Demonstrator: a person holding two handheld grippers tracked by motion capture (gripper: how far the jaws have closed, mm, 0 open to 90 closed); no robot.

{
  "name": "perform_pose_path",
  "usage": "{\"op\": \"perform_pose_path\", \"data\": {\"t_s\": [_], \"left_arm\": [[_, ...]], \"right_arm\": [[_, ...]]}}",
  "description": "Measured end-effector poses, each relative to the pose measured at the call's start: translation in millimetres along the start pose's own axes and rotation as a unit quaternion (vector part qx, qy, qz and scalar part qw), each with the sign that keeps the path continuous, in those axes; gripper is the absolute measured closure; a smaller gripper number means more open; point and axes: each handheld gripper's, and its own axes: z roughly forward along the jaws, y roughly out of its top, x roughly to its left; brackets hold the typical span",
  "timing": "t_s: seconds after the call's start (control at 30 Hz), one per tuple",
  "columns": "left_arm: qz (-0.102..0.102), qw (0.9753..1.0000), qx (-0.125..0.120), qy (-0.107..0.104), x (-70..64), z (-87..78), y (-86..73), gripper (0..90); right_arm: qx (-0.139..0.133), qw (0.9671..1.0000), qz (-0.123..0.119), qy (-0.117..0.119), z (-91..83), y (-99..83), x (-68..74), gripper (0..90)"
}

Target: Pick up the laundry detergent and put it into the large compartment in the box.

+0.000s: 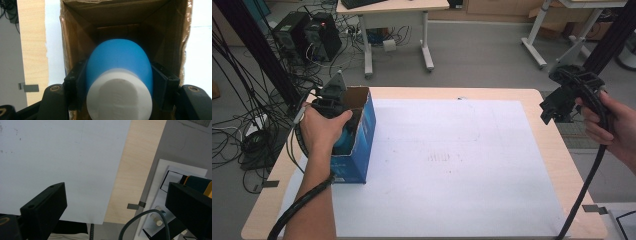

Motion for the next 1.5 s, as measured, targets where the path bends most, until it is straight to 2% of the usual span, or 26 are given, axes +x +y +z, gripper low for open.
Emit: {"op": "perform_pose_path", "data": {"t_s": [0.47, 0.83, 0.87, 0.97, 1.2, 1.43, 1.5], "left_arm": [[0.002, 0.9999, 0.011, -0.001, 0.1, 7.4, 5.6, 38.2], [-0.01, 0.9997, 0.018, -0.01, 3.6, 8.2, 9.4, 37.7], [-0.012, 0.9997, 0.019, -0.015, 5.3, 7.5, 9.9, 37.1], [-0.013, 0.9996, 0.021, -0.013, 4.0, 6.6, 10.8, 34.5], [-0.013, 0.9997, 0.015, -0.01, 4.3, -2.0, 6.3, 30.6], [-0.011, 0.9999, 0.006, -0.002, 1.9, -16.8, 0.9, 27.6], [-0.009, 0.9999, 0.003, -0.006, 2.3, -22.0, -0.5, 26.9]], "right_arm": [[0.005, 1.0, 0.0, 0.0, 4.6, 4.6, 0.2, 3.4], [0.006, 1.0, 0.001, 0.001, 5.7, 4.7, -1.3, 3.4], [0.006, 1.0, 0.0, 0.001, 5.8, 4.5, -1.3, 3.4], [0.006, 1.0, 0.0, 0.001, 5.6, 4.4, -0.8, 3.4], [0.006, 1.0, -0.003, 0.001, 5.6, 4.2, 1.3, 3.4], [0.005, 1.0, -0.003, 0.001, 6.0, 4.3, 2.6, 3.5], [0.004, 1.0, -0.005, 0.0, 5.5, 3.4, 3.6, 3.4]]}}
